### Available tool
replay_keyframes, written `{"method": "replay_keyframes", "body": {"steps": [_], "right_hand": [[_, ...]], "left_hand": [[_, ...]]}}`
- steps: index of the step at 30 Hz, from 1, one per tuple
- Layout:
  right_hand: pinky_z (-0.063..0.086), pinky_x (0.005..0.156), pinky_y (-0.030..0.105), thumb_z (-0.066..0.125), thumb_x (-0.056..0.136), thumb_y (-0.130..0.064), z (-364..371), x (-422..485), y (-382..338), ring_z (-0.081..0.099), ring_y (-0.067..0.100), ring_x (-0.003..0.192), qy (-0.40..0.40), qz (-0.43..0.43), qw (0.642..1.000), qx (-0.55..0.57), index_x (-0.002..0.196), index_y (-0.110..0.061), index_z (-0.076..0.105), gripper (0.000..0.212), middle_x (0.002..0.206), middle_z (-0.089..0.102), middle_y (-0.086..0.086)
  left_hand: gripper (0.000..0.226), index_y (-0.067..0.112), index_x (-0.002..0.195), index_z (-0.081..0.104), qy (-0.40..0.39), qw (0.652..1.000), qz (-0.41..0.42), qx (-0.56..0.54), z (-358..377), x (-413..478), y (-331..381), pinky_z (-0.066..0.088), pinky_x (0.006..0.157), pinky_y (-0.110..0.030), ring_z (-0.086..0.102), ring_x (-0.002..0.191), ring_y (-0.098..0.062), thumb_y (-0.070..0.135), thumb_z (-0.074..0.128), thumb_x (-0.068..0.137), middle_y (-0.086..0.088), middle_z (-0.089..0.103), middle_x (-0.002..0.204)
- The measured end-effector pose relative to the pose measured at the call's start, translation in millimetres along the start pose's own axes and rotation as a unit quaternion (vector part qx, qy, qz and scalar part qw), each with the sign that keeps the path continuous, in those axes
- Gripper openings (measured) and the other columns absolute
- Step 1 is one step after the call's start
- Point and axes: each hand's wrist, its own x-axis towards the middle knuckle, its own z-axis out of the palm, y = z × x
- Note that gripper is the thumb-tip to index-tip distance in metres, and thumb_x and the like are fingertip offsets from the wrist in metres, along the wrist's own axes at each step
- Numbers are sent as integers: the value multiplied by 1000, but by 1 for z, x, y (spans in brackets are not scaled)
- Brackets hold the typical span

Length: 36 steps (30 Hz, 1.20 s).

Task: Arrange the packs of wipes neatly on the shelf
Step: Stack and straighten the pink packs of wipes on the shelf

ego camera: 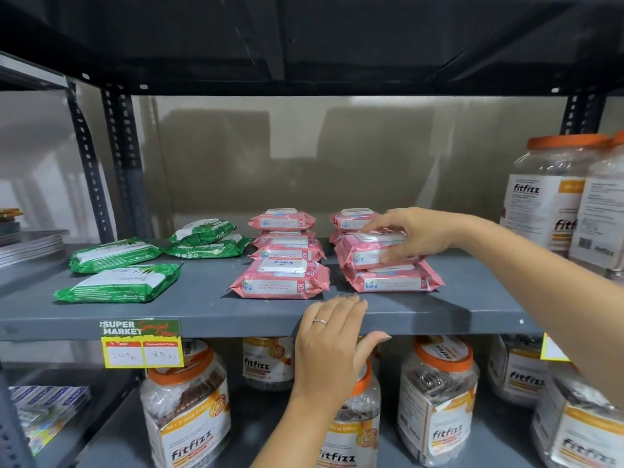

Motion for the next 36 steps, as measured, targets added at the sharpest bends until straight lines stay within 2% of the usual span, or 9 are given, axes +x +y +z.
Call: {"method": "replay_keyframes", "body": {"steps": [4, 10, 14, 18, 20, 22, 26, 30, 36], "right_hand": [[31, 106, 25, 71, 81, -41, -7, -7, 0, 36, 9, 133, -16, -2, 996, 89, 144, -39, 35, 73, 148, 36, -15], [45, 95, 27, 61, 89, -16, -10, -12, 3, 56, 17, 115, -44, 24, 994, 93, 136, -39, 49, 53, 136, 53, -5], [42, 97, 30, 68, 78, -51, -15, -17, -1, 55, 14, 109, -28, 67, 997, 26, 133, -42, 52, 58, 130, 57, -8], [52, 83, 32, 34, 74, -82, -16, -20, -6, 62, 24, 87, -2, 94, 995, -17, 100, -30, 68, 68, 100, 66, 4], [56, 78, 35, 32, 90, -65, -18, -19, -5, 64, 30, 92, 23, 103, 993, -43, 108, -23, 67, 58, 106, 66, 11], [50, 95, 35, 41, 95, -23, -21, -21, 0, 60, 21, 111, 17, 83, 996, -40, 120, -29, 63, 34, 125, 64, -1], [35, 107, 21, 36, 76, 20, -22, -32, 2, 47, 7, 130, -49, 43, 997, 27, 132, -29, 57, 78, 140, 51, -12], [38, 107, 25, 51, 85, 10, -21, -34, -1, 50, 10, 126, -43, 31, 998, 26, 133, -31, 56, 63, 139, 51, -13], [45, 91, 30, 70, 81, -39, -19, -33, -8, 56, 18, 102, 24, 40, 999, -3, 116, -30, 65, 37, 101, 54, -11]], "left_hand": [[48, 15, 112, 70, -10, 1000, -4, 3, 0, 0, 0, 38, 102, -28, 61, 110, -13, 56, 54, 93, 3, 69, 115], [49, 14, 113, 70, -11, 1000, -9, -1, -1, 0, 1, 39, 101, -29, 61, 110, -14, 56, 53, 93, 2, 69, 115], [49, 14, 113, 70, -16, 1000, -13, -1, -2, 0, 2, 38, 102, -29, 61, 110, -14, 56, 53, 93, 2, 69, 116], [49, 14, 114, 70, -23, 1000, -18, -6, -3, 0, 3, 37, 103, -29, 61, 111, -15, 55, 53, 93, 2, 68, 117], [49, 15, 114, 69, -29, 999, -20, -4, -5, 1, 3, 35, 104, -28, 61, 111, -14, 55, 52, 93, 2, 68, 117], [49, 15, 114, 69, -35, 999, -21, -4, -6, 2, 4, 34, 105, -28, 61, 111, -14, 55, 51, 93, 2, 68, 117], [50, 16, 115, 69, -42, 999, -30, -8, -7, 1, 5, 31, 106, -27, 61, 111, -14, 56, 51, 92, 3, 68, 117], [49, 15, 114, 69, -37, 999, -31, -9, -7, 2, 5, 31, 106, -26, 60, 110, -14, 55, 52, 92, 2, 69, 117], [50, 17, 114, 69, -48, 998, -45, -17, -8, 3, 9, 30, 106, -25, 61, 109, -12, 56, 49, 91, 4, 69, 116]]}}
